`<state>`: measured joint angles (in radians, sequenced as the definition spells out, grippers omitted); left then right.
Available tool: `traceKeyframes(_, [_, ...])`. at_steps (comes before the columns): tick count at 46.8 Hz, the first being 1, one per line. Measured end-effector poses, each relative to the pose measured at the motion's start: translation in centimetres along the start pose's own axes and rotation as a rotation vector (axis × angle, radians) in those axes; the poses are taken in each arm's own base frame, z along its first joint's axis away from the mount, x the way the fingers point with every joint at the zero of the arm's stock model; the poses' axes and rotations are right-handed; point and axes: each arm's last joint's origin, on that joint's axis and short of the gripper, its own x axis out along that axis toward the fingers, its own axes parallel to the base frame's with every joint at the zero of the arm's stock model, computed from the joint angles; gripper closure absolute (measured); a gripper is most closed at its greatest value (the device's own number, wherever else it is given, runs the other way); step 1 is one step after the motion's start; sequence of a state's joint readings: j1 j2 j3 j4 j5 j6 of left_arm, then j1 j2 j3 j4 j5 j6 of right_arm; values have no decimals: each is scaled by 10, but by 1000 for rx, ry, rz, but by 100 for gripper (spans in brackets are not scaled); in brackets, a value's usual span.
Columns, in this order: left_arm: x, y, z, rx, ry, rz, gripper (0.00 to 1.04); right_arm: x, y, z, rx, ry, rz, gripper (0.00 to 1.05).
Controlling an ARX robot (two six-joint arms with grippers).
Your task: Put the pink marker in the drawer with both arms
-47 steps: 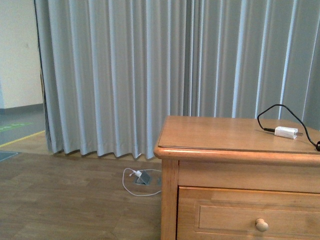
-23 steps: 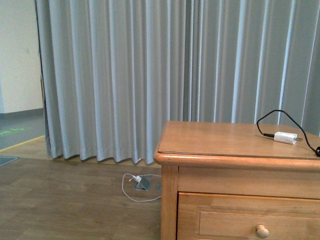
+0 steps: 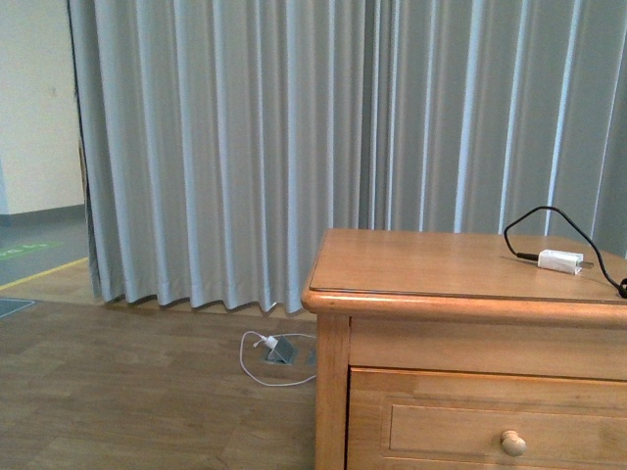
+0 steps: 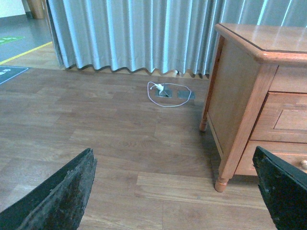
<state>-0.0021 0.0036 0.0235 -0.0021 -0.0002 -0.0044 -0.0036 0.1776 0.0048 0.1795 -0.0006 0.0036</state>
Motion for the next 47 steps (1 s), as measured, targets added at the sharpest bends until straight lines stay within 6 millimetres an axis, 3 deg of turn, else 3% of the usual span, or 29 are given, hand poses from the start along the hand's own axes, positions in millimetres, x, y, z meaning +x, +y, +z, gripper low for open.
traceKeyframes(19, [0, 0, 0, 0, 0, 0, 6, -11, 0, -3, -2, 4, 1, 103])
traceKeyframes(27, [0, 0, 0, 0, 0, 0, 6, -11, 0, -3, -2, 4, 1, 73])
traceKeyframes(41, [0, 0, 0, 0, 0, 0, 6, -11, 0, -3, -2, 4, 1, 10])
traceKeyframes(47, [0, 0, 0, 0, 0, 0, 6, -11, 0, -3, -1, 4, 1, 9])
